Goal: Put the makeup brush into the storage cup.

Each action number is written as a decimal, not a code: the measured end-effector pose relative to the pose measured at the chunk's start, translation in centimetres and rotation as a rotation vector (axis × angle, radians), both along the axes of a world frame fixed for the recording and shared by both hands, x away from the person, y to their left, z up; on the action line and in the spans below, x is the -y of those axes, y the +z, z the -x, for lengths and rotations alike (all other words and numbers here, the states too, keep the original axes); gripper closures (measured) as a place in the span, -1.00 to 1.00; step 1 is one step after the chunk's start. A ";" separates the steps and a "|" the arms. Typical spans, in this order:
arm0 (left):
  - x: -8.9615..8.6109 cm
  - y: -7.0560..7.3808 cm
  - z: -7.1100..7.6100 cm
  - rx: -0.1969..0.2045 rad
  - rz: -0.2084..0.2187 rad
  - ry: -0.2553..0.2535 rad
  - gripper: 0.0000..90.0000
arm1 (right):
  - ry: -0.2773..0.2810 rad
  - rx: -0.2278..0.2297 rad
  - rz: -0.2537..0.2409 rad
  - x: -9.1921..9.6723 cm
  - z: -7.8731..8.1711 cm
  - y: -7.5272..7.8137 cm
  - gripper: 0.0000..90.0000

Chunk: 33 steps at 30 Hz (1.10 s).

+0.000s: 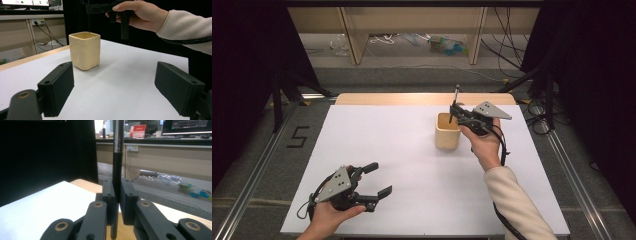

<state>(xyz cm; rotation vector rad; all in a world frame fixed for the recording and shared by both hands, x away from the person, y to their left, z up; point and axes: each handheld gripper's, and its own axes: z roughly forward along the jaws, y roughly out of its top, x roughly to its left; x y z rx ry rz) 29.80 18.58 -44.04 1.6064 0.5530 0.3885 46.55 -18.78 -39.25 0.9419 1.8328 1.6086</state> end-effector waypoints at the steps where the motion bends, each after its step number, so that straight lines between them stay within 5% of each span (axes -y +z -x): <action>1: 0.0 0.0 0.0 -0.001 -0.003 0.001 -0.65 | 0.001 0.003 -0.004 0.0 0.0 0.0 0.87; 33: -0.1 0.0 0.0 0.002 -0.007 -0.001 -0.65 | -0.011 0.007 0.001 -0.2 -1.0 -0.4 0.87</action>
